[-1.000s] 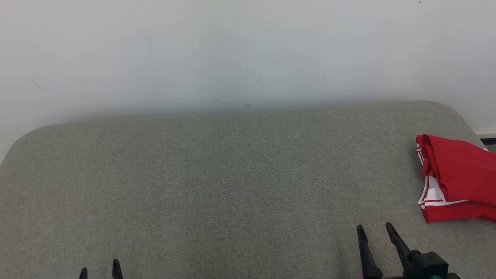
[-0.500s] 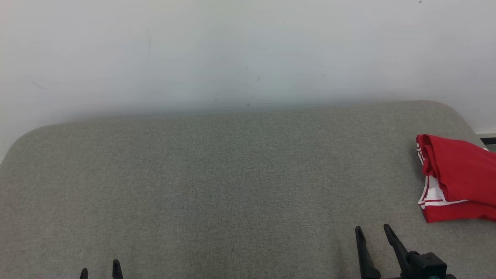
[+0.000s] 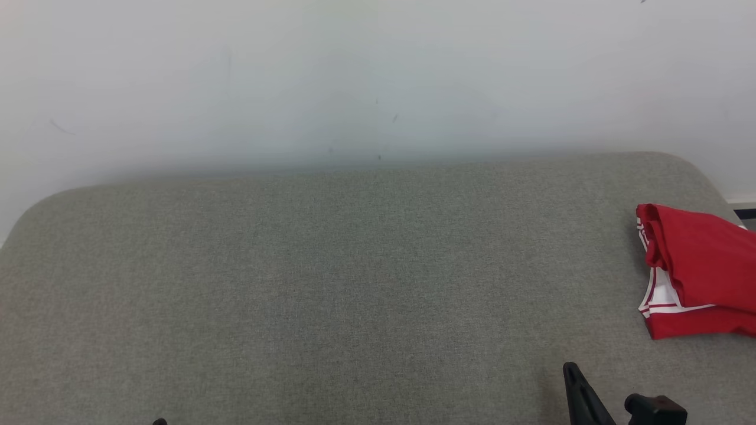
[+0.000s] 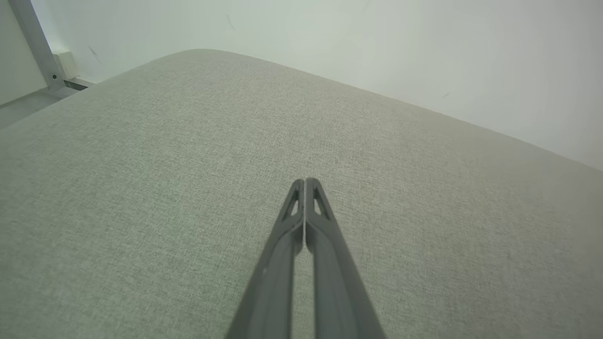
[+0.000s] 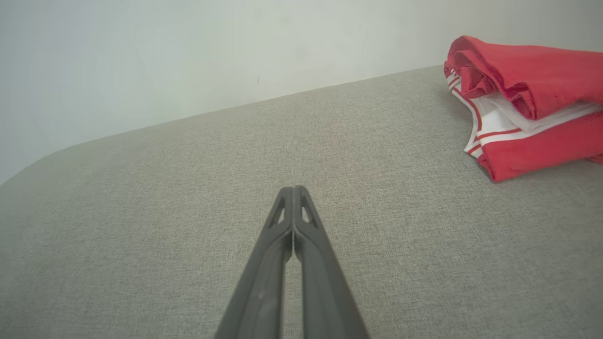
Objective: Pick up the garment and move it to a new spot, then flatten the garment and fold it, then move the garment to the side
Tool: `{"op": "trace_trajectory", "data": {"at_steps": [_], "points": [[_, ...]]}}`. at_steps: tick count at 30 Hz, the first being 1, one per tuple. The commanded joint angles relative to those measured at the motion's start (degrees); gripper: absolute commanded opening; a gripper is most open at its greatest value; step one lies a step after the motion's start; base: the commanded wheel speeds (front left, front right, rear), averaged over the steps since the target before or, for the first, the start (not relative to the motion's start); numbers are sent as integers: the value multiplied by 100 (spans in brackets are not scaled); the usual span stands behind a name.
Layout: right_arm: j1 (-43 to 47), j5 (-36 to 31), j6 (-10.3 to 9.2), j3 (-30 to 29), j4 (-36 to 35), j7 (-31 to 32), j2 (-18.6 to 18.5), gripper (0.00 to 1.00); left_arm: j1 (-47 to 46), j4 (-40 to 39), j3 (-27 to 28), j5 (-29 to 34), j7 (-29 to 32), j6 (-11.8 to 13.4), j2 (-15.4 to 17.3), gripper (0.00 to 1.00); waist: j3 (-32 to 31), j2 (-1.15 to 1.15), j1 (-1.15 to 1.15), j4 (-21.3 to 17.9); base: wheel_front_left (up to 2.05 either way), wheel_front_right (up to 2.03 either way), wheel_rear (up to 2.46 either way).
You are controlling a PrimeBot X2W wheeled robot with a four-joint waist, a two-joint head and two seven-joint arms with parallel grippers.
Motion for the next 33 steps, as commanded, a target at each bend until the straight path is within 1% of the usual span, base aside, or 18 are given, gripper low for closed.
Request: {"op": "trace_trajectory", "data": {"at_steps": [1,8,9,19,33], "points": [[-159,385,0,-27,-86,57,2,0,-173,-78,30,-359,75,-47,21,0,5,0,0,5,0,0,0],[-240,1159,0,-47,-105,187,2,0,-286,-97,30,-1055,242,-105,24,0,21,0,0,18,0,0,0],[-240,1159,0,-47,-105,187,2,0,-286,-97,30,-1055,242,-105,24,0,21,0,0,18,0,0,0],[-360,2158,0,-88,-110,369,3,0,-453,-100,48,-1953,477,-180,29,0,44,0,0,38,0,0,0],[-517,3373,1,-146,-107,602,4,0,-664,-93,79,-3043,775,-275,36,0,76,0,0,66,0,0,0]]}}
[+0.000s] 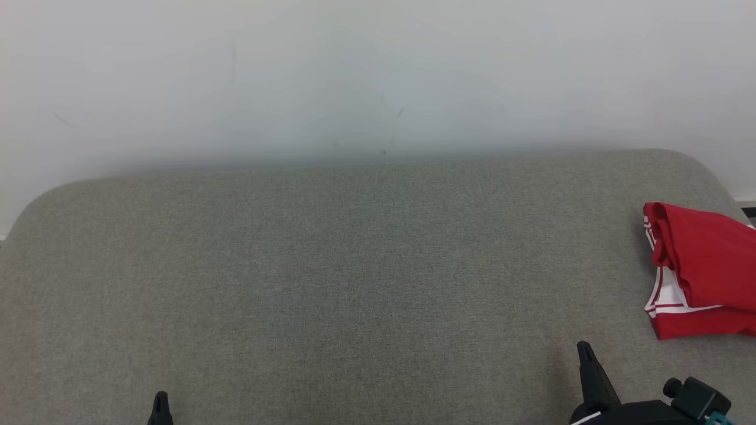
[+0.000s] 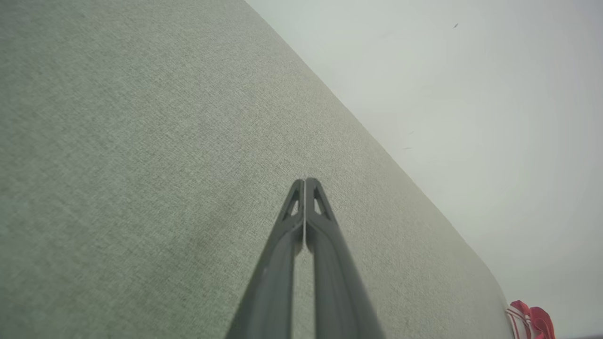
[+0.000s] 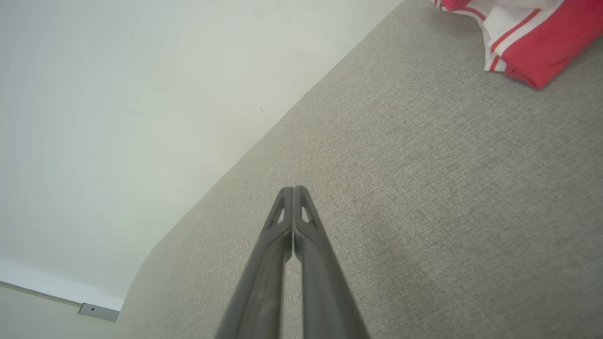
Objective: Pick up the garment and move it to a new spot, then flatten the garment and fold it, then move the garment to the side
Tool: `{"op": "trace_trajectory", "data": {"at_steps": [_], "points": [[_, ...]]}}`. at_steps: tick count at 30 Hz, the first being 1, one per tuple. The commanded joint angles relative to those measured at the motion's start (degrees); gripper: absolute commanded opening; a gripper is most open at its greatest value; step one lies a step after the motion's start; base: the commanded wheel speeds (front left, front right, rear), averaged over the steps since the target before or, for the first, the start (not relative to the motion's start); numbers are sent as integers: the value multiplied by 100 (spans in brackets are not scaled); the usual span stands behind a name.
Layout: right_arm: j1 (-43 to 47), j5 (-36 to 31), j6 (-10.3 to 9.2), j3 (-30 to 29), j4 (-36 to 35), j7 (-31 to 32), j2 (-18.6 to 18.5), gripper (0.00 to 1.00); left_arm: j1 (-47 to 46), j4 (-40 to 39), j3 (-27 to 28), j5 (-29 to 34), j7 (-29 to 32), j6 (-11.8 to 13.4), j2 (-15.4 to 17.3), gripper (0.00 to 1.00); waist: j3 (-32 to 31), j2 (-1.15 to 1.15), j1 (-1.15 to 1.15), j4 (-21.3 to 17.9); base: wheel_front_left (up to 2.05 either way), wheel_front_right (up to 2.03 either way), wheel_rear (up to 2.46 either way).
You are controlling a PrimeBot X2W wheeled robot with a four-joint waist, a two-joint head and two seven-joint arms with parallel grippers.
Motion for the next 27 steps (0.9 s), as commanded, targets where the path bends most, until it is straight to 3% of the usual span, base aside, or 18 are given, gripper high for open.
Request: {"op": "trace_trajectory", "data": {"at_steps": [1,27], "points": [[-152,218,1,-18,-81,41,2,0,-167,-77,25,-202,48,-47,30,0,4,0,0,3,0,0,0],[-370,1989,2,-104,-71,380,4,0,-471,-61,73,-1800,485,-180,39,0,60,0,0,53,0,0,0]]}}
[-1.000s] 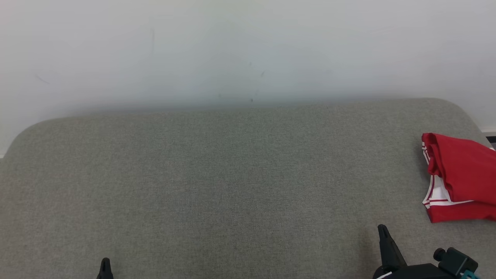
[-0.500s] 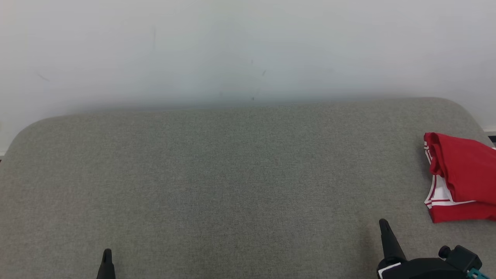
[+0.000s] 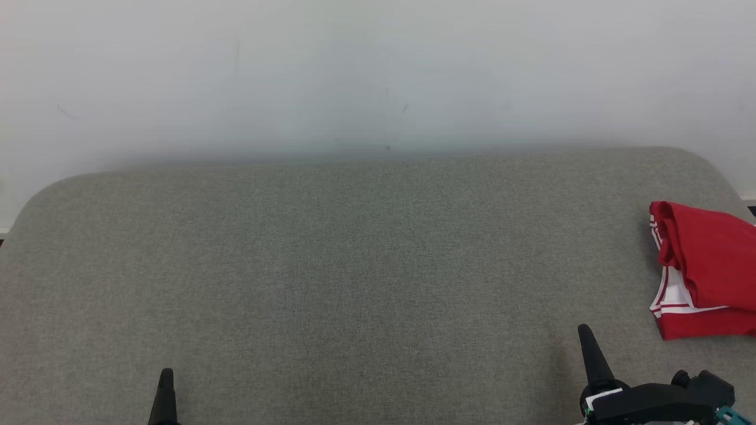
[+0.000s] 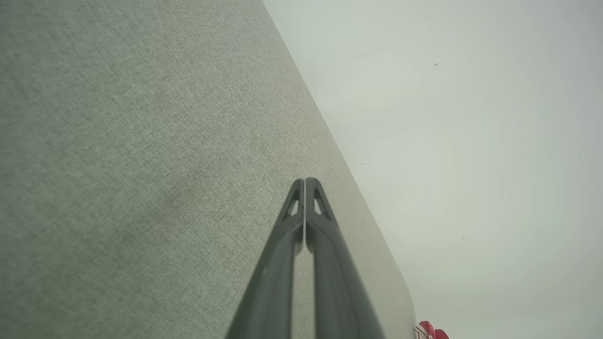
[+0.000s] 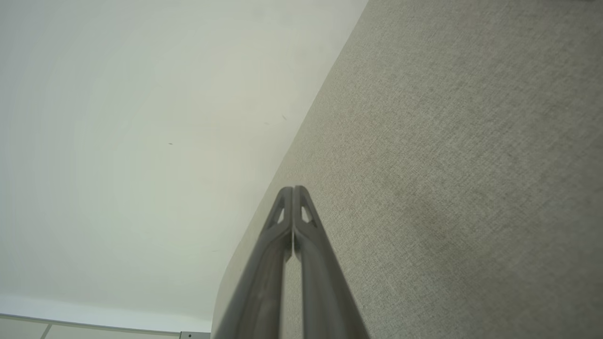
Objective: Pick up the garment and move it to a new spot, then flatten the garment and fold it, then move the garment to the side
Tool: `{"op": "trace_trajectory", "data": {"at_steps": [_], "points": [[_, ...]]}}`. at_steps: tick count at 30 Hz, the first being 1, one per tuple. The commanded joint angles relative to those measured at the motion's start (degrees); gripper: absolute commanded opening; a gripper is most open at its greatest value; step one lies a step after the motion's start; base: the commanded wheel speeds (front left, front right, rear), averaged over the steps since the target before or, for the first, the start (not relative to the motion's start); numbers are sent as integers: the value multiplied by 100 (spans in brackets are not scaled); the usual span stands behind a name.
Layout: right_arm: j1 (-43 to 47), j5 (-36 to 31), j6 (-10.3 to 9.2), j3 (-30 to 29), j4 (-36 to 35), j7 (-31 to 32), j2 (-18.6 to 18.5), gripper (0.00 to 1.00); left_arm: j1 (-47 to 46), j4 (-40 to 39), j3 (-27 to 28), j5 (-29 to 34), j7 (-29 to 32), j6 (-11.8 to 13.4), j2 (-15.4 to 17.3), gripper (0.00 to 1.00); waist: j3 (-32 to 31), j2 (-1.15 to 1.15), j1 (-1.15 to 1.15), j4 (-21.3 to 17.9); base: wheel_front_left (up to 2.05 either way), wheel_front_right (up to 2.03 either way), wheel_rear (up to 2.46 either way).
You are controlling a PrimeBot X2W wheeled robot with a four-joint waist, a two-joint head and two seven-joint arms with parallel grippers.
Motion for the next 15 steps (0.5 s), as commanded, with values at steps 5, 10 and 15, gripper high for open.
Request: {"op": "trace_trajectory", "data": {"at_steps": [5,10,15], "points": [[-129,389,3,-27,-59,60,5,0,-173,-55,31,-365,89,-49,29,0,11,0,0,10,0,0,0],[-169,681,3,-42,-57,117,6,0,-225,-52,38,-623,161,-75,31,0,22,0,0,20,0,0,0],[-199,961,3,-56,-54,173,5,0,-274,-49,44,-880,227,-103,32,0,34,0,0,30,0,0,0]]}}
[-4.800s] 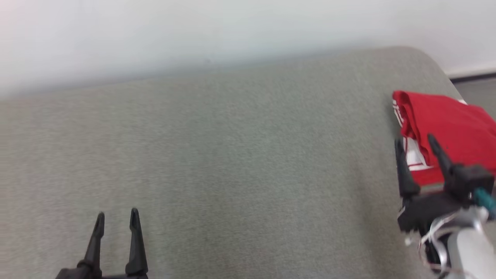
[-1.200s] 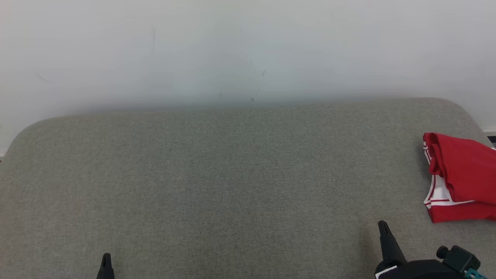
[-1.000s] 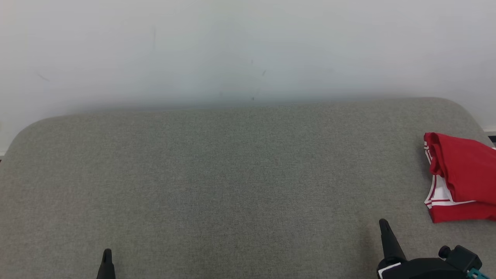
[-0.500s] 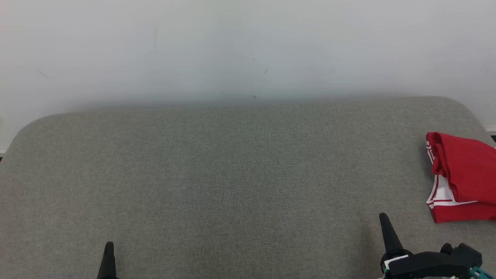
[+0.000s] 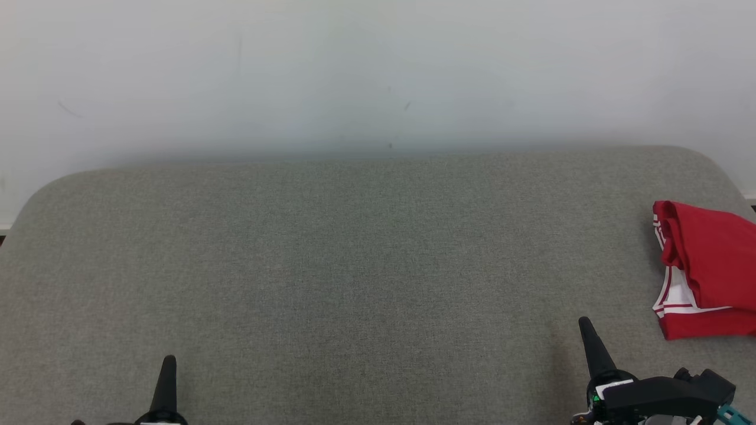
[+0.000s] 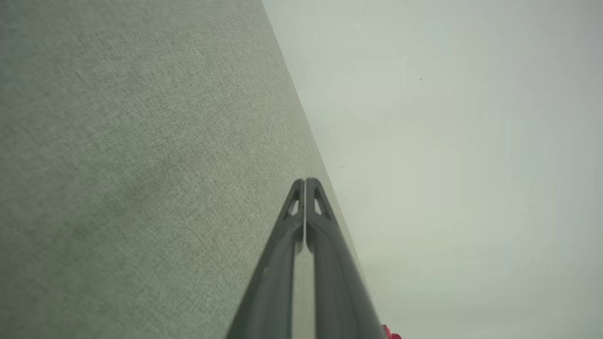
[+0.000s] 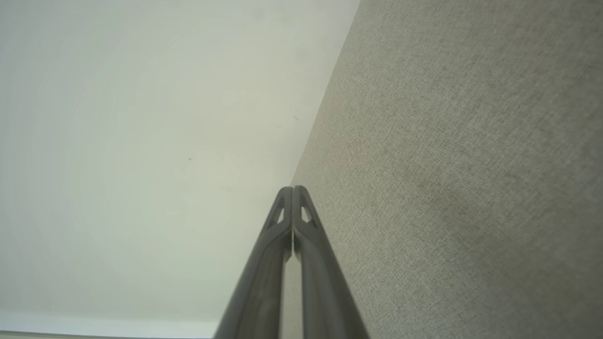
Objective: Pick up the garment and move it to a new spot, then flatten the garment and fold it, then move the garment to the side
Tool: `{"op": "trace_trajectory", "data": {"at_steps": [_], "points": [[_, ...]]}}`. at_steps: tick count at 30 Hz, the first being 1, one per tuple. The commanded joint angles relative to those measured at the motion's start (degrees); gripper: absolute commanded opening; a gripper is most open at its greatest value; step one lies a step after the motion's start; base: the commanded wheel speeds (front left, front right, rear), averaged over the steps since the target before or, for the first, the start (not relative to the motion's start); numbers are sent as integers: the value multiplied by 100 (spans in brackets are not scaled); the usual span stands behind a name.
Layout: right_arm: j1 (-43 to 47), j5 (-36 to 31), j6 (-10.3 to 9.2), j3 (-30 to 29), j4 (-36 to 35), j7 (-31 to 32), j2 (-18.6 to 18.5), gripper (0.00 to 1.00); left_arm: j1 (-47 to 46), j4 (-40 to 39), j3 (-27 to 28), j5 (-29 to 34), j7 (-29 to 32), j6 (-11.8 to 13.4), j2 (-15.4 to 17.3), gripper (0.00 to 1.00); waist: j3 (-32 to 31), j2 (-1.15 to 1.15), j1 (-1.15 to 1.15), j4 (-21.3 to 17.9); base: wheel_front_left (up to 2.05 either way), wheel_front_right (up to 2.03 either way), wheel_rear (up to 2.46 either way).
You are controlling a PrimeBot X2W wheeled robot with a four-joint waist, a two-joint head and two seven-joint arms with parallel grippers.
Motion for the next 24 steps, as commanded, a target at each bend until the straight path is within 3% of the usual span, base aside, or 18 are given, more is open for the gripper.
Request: {"op": "trace_trajectory", "data": {"at_steps": [1,24], "points": [[-85,118,3,-13,-49,30,6,0,-113,-49,21,-99,29,-36,29,0,2,0,0,2,0,0,0],[-224,1264,4,-67,-39,251,8,0,-309,-33,51,-1128,315,-132,34,0,54,0,0,48,0,0,0]]}}
